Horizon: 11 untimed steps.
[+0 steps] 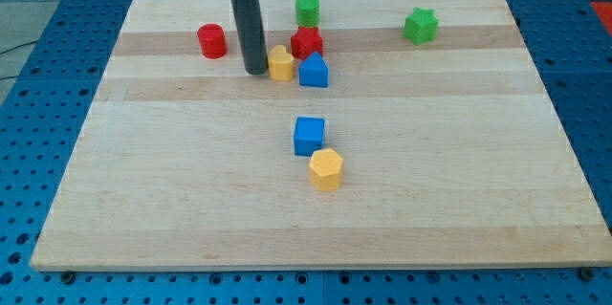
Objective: Separate the red star and yellow hexagon
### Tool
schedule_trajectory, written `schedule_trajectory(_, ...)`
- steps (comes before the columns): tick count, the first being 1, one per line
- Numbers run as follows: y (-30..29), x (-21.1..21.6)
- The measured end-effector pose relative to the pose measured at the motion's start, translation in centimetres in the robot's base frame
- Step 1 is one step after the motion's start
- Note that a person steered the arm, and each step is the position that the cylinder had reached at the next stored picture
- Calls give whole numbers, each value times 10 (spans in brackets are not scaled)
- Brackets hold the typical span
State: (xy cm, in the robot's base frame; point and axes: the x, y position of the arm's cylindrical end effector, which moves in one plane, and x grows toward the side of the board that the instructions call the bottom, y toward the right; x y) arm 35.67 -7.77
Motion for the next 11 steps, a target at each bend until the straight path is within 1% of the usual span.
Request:
schedule_trajectory(2,64,25)
schedule_trajectory(5,151,29)
schedule_trajectory(6,110,37)
schedule_trajectory(7,90,17)
schedule_trajectory(8,119,-11)
schedule_trajectory(9,61,-26)
schedule_trajectory(10,-4,4)
schedule_trajectory(11,-15,23)
